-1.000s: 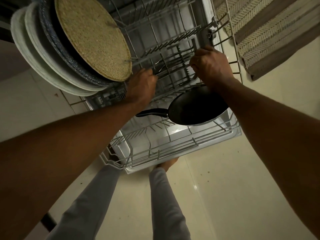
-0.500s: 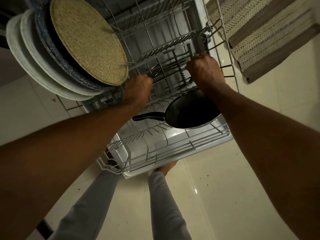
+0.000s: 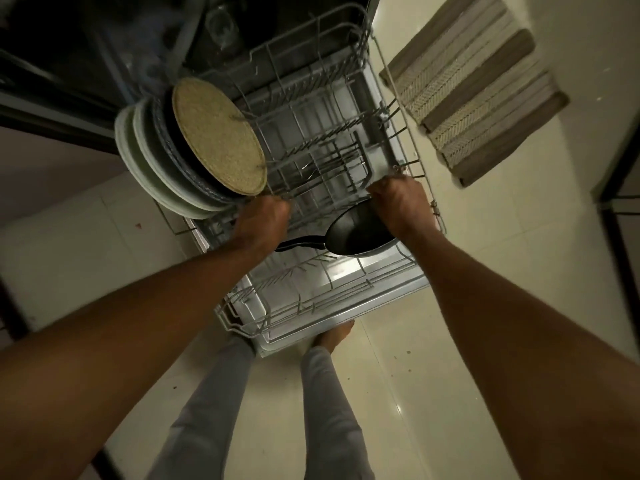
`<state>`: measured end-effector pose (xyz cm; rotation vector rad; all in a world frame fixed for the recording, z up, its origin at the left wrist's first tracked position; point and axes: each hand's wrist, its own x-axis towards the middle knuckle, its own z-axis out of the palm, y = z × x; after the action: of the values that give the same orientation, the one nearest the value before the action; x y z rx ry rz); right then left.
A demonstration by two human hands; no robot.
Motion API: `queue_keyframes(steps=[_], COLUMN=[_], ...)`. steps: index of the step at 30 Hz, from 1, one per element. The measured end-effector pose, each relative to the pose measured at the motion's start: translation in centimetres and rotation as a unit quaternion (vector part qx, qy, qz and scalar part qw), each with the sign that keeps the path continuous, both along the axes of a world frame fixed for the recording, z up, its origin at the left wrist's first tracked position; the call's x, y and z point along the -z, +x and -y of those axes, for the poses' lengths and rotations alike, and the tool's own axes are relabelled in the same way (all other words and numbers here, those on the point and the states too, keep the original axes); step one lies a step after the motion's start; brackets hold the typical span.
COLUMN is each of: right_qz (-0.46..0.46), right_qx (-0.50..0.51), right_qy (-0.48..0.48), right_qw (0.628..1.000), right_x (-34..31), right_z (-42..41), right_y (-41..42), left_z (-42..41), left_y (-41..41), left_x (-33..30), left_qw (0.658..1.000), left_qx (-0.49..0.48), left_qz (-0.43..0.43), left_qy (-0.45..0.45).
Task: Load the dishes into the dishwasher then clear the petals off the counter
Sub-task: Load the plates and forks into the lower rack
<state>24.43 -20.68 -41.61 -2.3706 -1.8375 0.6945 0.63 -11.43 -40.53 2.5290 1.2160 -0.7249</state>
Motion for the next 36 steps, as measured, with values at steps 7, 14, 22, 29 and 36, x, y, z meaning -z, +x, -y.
queue_keyframes(steps=[7, 14, 22, 29, 36], right_qz=[-0.032, -0.016, -0.033, -0.021, -0.010], right_qx=[0.003, -0.010, 0.035, 0.003, -0.090], right_qy=[-0.040, -0.067, -0.057, -0.059, -0.026], right_qw=[0.999, 0.998, 0.997, 0.998, 0.996], right_x=[-10.5, -23.2, -34.8, -43.1, -49.2], right_z=[2.5, 5.0, 10.7, 13.7, 12.1], right_y=[-4.6, -6.9, -10.0, -16.5, -26.1], left_z=[4.0, 8.5, 13.1, 17.3, 18.6], left_y=[-0.7, -2.4, -5.6, -9.5, -17.2], left_x=[-9.7, -22.2, -33.8, -42.6, -48.1], left_qw=[0.997, 0.997, 0.991, 0.990, 0.987], left_qx=[0.000, 0.003, -0.092, -0.112, -0.139], left_qz=[0.010, 0.048, 0.083, 0.082, 0.083], left_qy=[-0.080, -0.068, -0.059, -0.038, -0.008])
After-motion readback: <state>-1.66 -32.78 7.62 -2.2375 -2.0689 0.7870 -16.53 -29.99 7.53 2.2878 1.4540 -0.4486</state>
